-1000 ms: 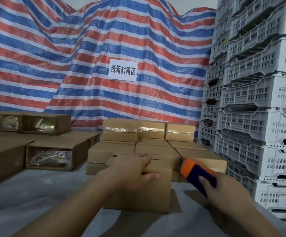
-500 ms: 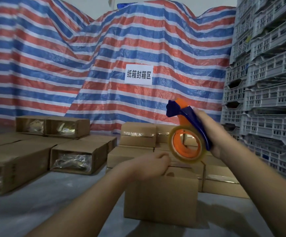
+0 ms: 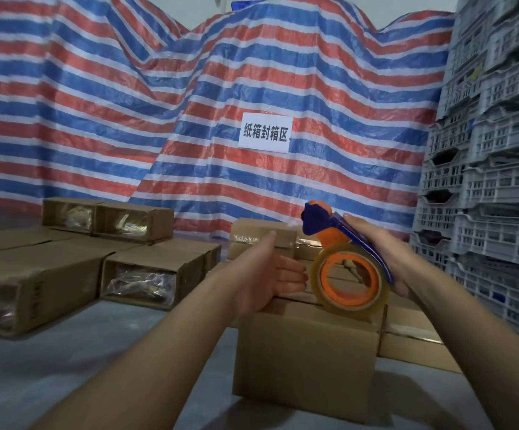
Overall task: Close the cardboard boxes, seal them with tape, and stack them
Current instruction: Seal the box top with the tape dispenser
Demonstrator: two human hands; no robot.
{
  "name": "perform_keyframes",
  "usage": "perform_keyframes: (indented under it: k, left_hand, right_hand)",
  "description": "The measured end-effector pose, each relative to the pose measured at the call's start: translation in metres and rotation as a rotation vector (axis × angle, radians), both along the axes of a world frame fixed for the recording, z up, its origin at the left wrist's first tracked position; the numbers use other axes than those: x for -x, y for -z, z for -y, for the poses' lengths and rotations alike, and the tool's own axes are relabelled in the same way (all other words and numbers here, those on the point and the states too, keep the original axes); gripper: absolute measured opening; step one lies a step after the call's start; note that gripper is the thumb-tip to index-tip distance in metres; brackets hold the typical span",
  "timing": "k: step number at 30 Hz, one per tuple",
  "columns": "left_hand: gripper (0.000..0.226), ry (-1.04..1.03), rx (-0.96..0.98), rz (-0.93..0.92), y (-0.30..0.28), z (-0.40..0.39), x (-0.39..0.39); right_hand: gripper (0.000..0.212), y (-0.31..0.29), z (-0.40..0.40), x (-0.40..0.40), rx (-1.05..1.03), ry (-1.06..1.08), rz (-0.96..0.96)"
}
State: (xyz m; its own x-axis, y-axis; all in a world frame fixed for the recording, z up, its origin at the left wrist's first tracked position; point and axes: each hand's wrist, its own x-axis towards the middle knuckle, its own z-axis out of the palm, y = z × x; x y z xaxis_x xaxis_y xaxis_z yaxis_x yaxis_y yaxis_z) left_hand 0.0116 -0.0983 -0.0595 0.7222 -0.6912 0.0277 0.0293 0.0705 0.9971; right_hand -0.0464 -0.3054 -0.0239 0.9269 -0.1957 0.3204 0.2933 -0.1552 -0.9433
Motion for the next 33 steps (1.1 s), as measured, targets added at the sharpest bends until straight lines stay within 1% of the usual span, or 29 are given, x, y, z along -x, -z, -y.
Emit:
perform_keyframes:
  k: [2, 5, 7, 10, 13, 16, 19, 22, 26, 28, 31, 33]
  left_hand:
    - [0.083, -0.009, 0.053, -0.050, -0.003, 0.001, -0.002]
    - [0.073, -0.067, 0.133, -0.100, -0.007, 0.001, -0.004]
    - [0.077, -0.106, 0.168, -0.174, -0.009, 0.001, -0.007]
    - [0.077, -0.133, 0.217, -0.241, -0.012, -0.001, -0.011]
    - [0.070, -0.142, 0.208, -0.262, -0.016, -0.002, -0.014]
    - [0.059, -0.127, 0.226, -0.284, -0.023, -0.003, -0.010]
    - [0.043, -0.153, 0.199, -0.238, -0.025, -0.003, -0.004]
    - [0.033, -0.164, 0.198, -0.209, -0.024, -0.001, -0.004]
    - [0.010, -0.276, 0.176, -0.158, -0.023, 0.000, -0.003]
    - [0.010, -0.337, 0.163, -0.097, -0.020, 0.001, -0.003]
    - [0.017, -0.342, 0.137, -0.002, -0.009, 0.004, -0.002]
    - [0.018, -0.354, 0.133, 0.036, -0.003, 0.005, -0.004]
  right_hand:
    - [0.052, -0.002, 0.000, -0.002, 0.020, 0.002, -0.016]
    - [0.049, -0.004, -0.001, -0.004, 0.084, 0.015, -0.041]
    - [0.049, -0.005, -0.003, -0.004, 0.114, 0.028, -0.045]
    - [0.054, -0.007, -0.005, -0.005, 0.126, 0.027, -0.037]
    - [0.060, -0.009, -0.006, -0.007, 0.163, 0.033, -0.040]
    - [0.049, -0.010, -0.006, -0.009, 0.179, 0.029, -0.069]
    - [0.043, -0.010, -0.006, -0.009, 0.178, 0.023, -0.065]
    - [0.041, -0.009, -0.006, -0.009, 0.187, 0.034, -0.052]
    - [0.045, -0.014, -0.008, -0.009, 0.246, 0.010, -0.107]
    - [0.045, -0.022, -0.008, -0.009, 0.291, -0.009, -0.151]
    - [0.042, -0.035, -0.008, -0.008, 0.368, -0.030, -0.261]
    - [0.037, -0.040, -0.008, -0.007, 0.384, -0.054, -0.319]
